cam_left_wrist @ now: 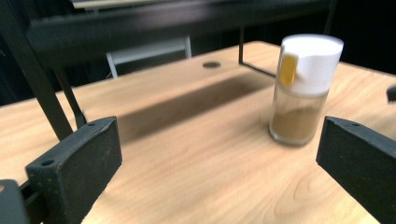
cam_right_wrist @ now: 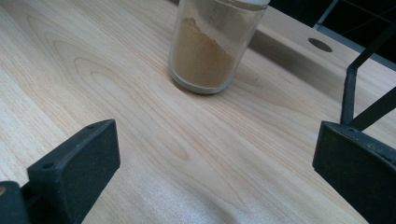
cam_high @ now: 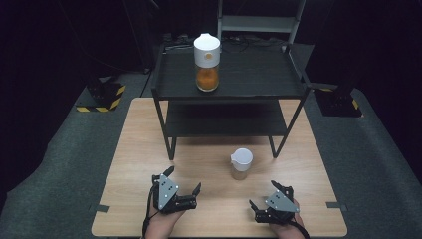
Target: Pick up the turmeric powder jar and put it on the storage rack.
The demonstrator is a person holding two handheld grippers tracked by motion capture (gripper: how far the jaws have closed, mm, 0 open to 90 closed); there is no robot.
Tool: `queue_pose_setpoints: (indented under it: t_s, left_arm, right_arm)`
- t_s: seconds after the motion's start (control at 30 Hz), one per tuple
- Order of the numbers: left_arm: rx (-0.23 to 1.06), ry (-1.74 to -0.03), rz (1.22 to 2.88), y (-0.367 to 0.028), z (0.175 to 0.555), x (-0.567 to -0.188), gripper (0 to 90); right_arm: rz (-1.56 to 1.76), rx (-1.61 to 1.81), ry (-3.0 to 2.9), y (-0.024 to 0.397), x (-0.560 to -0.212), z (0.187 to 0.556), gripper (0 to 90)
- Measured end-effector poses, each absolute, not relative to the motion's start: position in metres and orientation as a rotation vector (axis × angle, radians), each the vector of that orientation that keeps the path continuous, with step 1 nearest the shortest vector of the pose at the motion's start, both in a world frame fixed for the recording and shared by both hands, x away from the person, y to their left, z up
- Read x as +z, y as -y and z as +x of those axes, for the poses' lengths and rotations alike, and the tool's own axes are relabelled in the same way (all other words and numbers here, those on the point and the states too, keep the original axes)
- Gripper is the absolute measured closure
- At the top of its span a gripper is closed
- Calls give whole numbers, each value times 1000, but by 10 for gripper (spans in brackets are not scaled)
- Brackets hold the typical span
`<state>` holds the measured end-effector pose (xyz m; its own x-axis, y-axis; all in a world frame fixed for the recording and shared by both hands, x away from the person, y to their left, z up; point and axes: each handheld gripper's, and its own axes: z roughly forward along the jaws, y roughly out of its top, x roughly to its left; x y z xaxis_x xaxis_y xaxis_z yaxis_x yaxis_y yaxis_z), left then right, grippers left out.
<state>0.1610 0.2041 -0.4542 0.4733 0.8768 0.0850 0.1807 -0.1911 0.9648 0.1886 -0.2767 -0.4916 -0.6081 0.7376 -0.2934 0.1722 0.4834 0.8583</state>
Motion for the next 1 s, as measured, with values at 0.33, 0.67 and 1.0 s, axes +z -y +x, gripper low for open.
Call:
queue_pose_setpoints:
  t_s: [0.33, 0.67, 1.0]
  left_arm:
    - [804, -955, 1731, -212, 163, -482, 4]
    - [807, -955, 1822, -210, 166, -491, 3]
    - [825, -949, 1906, -202, 169, -488, 4]
  right_arm:
    - [750, 1086, -2060, 275, -492, 187, 0]
    - [749, 1071, -2054, 273, -492, 186, 0]
    - [758, 1064, -2041, 271, -493, 185, 0]
